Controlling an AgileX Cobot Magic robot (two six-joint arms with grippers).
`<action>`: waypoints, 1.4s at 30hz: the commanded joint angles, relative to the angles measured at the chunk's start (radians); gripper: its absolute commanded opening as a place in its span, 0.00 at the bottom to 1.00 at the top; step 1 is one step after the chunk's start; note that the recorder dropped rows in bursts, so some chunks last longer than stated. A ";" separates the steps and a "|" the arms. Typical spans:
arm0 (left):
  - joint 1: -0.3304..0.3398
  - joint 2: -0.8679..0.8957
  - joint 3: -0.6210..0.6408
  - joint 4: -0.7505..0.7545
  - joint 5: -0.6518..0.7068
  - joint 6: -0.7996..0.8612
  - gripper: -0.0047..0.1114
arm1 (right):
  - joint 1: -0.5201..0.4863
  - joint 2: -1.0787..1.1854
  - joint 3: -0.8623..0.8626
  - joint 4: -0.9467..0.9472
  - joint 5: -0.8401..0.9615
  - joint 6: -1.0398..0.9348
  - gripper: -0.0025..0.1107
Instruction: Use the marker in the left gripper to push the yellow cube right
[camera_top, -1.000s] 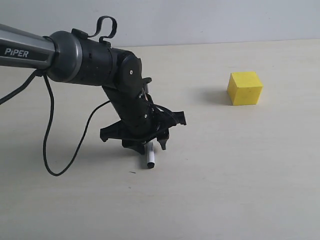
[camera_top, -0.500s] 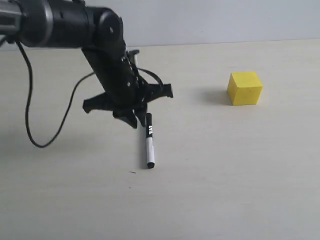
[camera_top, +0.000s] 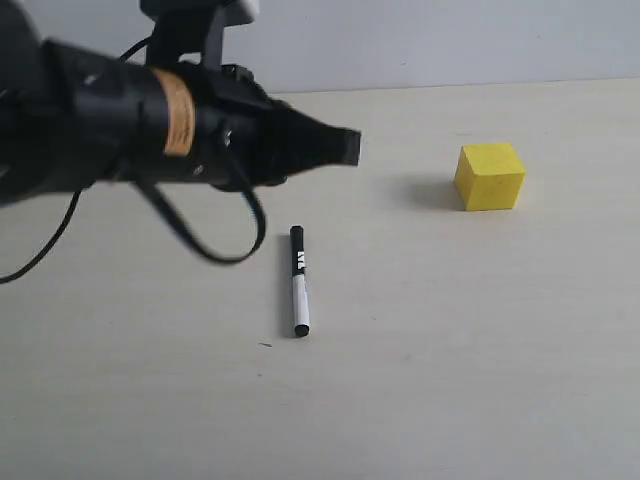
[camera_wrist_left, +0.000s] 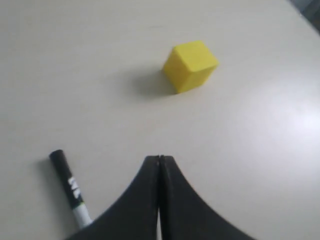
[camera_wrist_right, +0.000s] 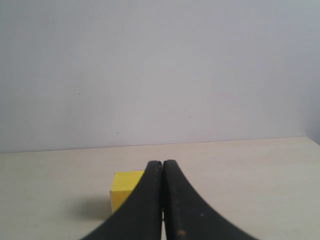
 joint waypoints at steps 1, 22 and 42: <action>-0.034 -0.151 0.197 0.080 -0.176 -0.093 0.04 | -0.008 -0.007 0.004 -0.001 -0.005 -0.001 0.02; -0.041 -0.228 0.280 0.061 -0.153 -0.108 0.04 | -0.008 -0.007 0.004 -0.001 -0.005 -0.001 0.02; 0.132 -0.569 0.417 -0.060 0.146 -0.154 0.04 | -0.008 -0.007 0.004 -0.001 -0.005 -0.001 0.02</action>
